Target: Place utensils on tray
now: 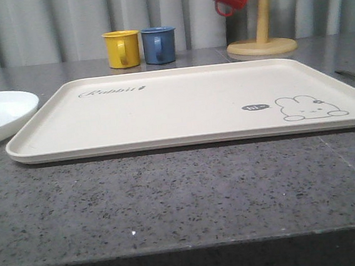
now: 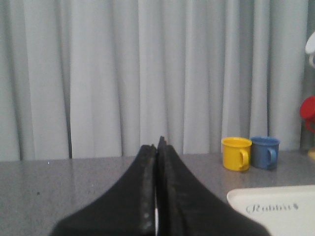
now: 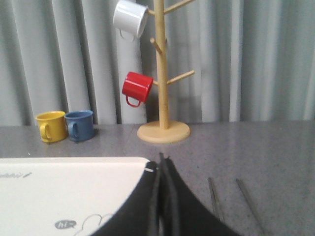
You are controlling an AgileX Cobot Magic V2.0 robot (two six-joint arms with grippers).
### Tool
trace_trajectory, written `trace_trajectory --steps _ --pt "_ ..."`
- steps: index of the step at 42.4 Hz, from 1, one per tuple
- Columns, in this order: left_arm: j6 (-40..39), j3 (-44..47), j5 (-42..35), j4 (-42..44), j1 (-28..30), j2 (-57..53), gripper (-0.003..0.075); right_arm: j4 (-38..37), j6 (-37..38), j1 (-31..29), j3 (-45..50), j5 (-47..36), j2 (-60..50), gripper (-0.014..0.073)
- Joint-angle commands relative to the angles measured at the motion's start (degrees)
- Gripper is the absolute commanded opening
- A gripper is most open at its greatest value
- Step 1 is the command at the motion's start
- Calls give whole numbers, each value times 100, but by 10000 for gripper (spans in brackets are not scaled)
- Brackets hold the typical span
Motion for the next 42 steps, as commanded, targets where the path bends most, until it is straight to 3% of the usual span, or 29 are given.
trace_trajectory --steps 1,12,20,32,35,42 --pt "-6 -855 329 -6 -15 407 -20 18 -41 -24 -765 122 519 -66" --pt "-6 -2175 1998 -27 -15 1719 -20 -318 -41 -24 -2179 1823 2205 -66" --pt "-6 -2148 2493 -51 -15 2225 -20 -359 -41 -24 -2180 2207 3005 -66" --pt "-6 -2138 2541 -51 -15 2687 -8 -365 -41 -24 -2180 2287 3635 -32" --pt "-6 -2138 2541 -51 -15 2759 69 -380 -75 -24 -2180 2316 3684 69" --pt "-6 -2138 2541 -39 -15 2984 441 -384 -75 -24 -2180 2362 3700 428"
